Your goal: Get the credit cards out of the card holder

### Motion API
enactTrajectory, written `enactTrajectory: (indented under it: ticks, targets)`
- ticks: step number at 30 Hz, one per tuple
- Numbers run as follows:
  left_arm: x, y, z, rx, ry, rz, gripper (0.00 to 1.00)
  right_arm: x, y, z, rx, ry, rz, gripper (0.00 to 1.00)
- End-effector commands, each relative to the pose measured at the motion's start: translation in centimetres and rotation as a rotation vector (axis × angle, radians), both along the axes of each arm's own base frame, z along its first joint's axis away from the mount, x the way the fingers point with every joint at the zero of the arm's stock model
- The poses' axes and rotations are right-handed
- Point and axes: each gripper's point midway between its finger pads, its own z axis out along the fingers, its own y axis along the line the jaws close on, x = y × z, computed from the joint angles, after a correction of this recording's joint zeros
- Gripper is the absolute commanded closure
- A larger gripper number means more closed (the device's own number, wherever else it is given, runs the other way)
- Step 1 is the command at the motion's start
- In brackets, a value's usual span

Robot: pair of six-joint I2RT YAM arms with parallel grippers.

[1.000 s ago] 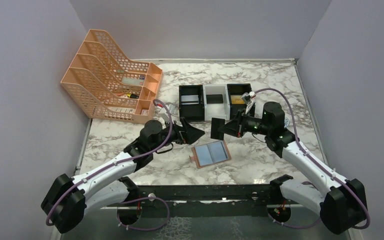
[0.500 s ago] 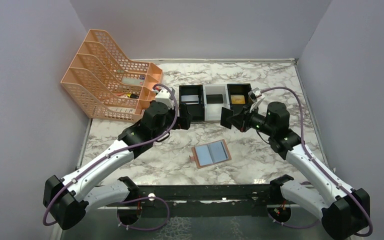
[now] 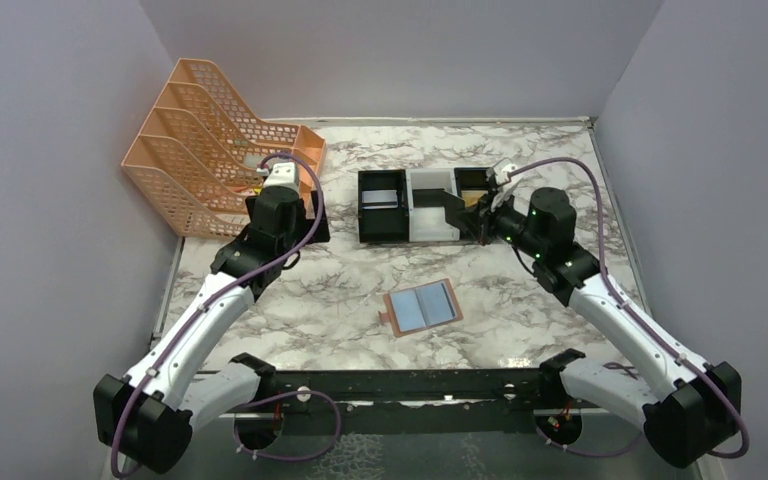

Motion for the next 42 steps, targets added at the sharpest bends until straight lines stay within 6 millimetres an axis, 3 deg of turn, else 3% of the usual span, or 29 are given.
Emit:
enactTrajectory:
  ticks: [1, 5, 16, 20, 23, 29, 37, 42]
  targets:
    - [-1.3, 1.6, -1.2, 0.025, -0.015, 0.03, 0.01, 1.6, 0.7, -0.3, -0.153, -0.078, -0.047, 0.99]
    - [-2.1, 2.1, -2.3, 0.039, -0.003, 0.035, 0.01, 2.3, 2.2, -1.8, -0.345, -0.116, -0.069, 0.99]
    - [-2.6, 3.5, -1.8, 0.093, -0.039, 0.057, 0.01, 7.1, 0.3, -2.6, -0.624, -0.299, -0.252, 0.99]
    - [-2.7, 4.1, -1.8, 0.114, -0.035, 0.082, 0.01, 8.6, 0.8, -4.2, -0.7, -0.305, -0.237, 0.99]
    - [-2.8, 4.1, -1.8, 0.113, -0.035, 0.081, 0.01, 9.6, 2.0, -6.2, -0.722, -0.254, -0.196, 0.99]
    - [-2.7, 3.8, -2.3, 0.12, -0.015, 0.06, 0.01, 11.5, 3.4, -7.7, -0.709, -0.211, -0.193, 0.99]
    - [-2.7, 3.6, -2.2, 0.119, -0.012, 0.048, 0.01, 13.6, 2.5, -9.9, -0.748, -0.161, -0.193, 0.99]
    - [-2.8, 3.7, -2.1, 0.117, -0.015, 0.049, 0.01, 14.7, 3.2, -10.9, -0.748, -0.171, -0.172, 0.99]
